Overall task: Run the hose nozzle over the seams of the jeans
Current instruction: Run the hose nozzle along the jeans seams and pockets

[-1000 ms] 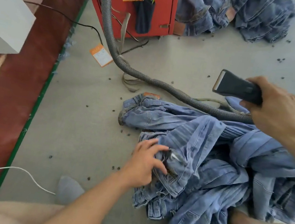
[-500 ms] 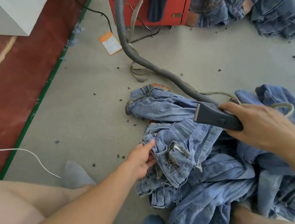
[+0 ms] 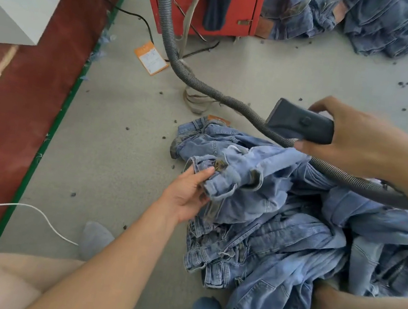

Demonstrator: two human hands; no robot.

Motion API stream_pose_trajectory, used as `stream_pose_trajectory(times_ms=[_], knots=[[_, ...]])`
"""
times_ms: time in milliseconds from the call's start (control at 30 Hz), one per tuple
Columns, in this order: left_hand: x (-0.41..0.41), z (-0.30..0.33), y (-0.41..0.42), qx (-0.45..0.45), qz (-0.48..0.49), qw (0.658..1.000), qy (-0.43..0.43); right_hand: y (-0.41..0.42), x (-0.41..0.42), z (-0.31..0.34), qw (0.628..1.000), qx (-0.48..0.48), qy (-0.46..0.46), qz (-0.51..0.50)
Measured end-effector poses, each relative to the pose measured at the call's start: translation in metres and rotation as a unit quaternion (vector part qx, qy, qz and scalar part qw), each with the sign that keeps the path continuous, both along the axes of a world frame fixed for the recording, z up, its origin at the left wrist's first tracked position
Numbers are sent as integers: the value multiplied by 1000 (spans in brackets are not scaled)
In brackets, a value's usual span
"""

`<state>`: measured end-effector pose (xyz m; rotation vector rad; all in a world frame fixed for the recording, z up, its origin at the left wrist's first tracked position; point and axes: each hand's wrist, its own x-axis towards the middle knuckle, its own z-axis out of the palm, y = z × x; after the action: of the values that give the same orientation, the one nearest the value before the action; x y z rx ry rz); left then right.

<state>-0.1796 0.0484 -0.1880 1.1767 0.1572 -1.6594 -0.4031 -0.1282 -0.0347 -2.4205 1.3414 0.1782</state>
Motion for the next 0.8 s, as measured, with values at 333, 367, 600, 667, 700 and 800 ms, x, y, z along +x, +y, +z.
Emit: stream_pose_trajectory(times_ms=[333, 367, 600, 667, 700, 800], knots=[[10, 14, -8, 2, 81, 994, 67, 0, -8, -4, 999, -34, -18, -5], [11, 13, -10, 11, 100, 993, 64, 1, -9, -3, 999, -27, -17, 11], [11, 12, -14, 25, 118, 993, 10, 25, 4, -7, 987, 14, 46, 154], [8, 12, -13, 23, 113, 993, -12, 34, 11, -17, 984, 2, 54, 167], [6, 13, -12, 19, 104, 994, -18, 36, 14, -21, 985, -14, 53, 162], [1, 12, -7, -24, 64, 995, -70, 29, 13, -25, 994, -66, 8, 83]])
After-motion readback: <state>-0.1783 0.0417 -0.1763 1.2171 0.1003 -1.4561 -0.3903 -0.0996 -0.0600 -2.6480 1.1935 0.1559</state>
